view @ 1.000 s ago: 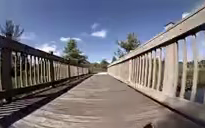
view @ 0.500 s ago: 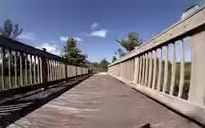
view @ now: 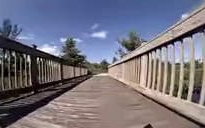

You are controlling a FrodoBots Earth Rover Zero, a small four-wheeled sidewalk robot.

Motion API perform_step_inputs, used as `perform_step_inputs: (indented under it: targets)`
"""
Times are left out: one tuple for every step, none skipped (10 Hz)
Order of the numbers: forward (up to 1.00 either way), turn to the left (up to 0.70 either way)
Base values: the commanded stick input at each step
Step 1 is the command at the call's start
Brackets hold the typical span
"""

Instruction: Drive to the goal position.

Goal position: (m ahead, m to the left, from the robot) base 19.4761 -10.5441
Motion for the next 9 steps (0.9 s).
perform_step_inputs:
  targets:
    - [0.85,0.0]
    - [0.85,0.0]
    - [0.85,0.0]
    - [0.85,0.0]
    - [0.85,0.0]
    - [0.85,0.0]
    - [0.85,0.0]
    - [0.85,0.0]
    - [0.85,0.0]
